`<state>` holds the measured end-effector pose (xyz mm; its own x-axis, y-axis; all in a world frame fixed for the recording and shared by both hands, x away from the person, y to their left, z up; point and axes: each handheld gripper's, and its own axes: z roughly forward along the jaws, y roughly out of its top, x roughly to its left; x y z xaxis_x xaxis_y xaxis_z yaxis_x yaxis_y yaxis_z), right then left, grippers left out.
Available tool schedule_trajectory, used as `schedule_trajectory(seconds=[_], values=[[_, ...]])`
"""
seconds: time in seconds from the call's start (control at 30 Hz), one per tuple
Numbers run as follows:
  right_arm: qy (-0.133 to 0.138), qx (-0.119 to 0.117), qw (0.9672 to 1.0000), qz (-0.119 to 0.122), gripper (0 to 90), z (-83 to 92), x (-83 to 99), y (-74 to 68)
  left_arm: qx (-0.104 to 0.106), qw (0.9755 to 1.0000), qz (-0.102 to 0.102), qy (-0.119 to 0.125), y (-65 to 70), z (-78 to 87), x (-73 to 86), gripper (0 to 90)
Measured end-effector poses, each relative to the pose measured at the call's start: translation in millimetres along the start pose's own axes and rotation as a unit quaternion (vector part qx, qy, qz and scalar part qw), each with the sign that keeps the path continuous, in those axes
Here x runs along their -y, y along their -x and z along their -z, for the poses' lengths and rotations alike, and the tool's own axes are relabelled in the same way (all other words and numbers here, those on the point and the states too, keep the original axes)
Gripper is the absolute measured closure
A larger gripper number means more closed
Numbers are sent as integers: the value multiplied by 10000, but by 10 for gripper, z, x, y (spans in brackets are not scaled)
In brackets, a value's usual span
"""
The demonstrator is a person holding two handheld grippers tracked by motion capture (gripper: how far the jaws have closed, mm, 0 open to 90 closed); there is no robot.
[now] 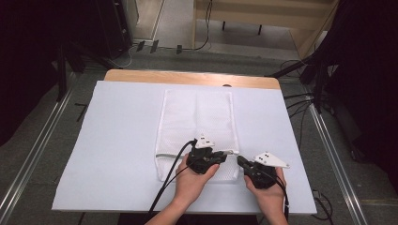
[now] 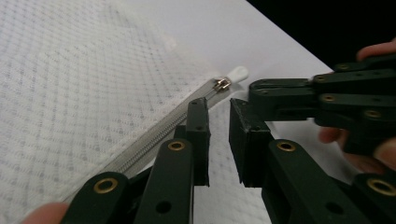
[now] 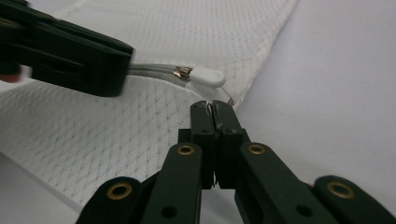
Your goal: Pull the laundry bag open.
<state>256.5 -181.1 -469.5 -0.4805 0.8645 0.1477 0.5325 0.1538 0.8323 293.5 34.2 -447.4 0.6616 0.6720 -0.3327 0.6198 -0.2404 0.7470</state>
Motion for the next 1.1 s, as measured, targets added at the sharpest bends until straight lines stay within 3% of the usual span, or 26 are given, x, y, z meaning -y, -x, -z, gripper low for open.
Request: schedule_trajectory(seconds=[0.17,0.23,0.27,0.33,0.4,0.5,0.6,0.7,0.77,0.83,1.0,1.1], values=[[203,-103,9997,74,900,55,-34,-46,-107,9998,80,-162,-22,-88,22,790],[286,-171,9994,127,900,68,-45,-64,2,9997,143,-207,-23,-94,21,760],[284,-171,9993,175,900,71,-47,-76,97,9996,187,-207,-23,-79,13,703],[271,-128,9992,279,900,67,-41,-95,40,9996,240,-124,-22,-50,-2,626],[271,-136,9992,257,900,74,-35,-94,-46,9989,463,13,-57,-10,-31,568],[253,-151,9993,247,900,83,-32,-94,91,9973,717,90,-103,-15,-60,541],[256,-172,9992,267,900,81,-29,-102,123,9965,816,114,-91,-41,-98,521],[228,-193,9990,330,900,65,-28,-129,-6,9961,871,100,-44,-84,-156,464],[206,-232,9988,367,900,53,-28,-150,-154,9963,850,-15,6,-131,-204,380],[203,-230,9988,391,900,44,-28,-168,-273,9959,854,-111,40,-170,-239,350],[200,-171,9979,588,900,58,-34,-206,-391,9946,908,-322,25,-190,-240,433],[168,-131,9972,723,900,43,-24,-219,-277,9948,918,-336,-16,-132,-247,533]])
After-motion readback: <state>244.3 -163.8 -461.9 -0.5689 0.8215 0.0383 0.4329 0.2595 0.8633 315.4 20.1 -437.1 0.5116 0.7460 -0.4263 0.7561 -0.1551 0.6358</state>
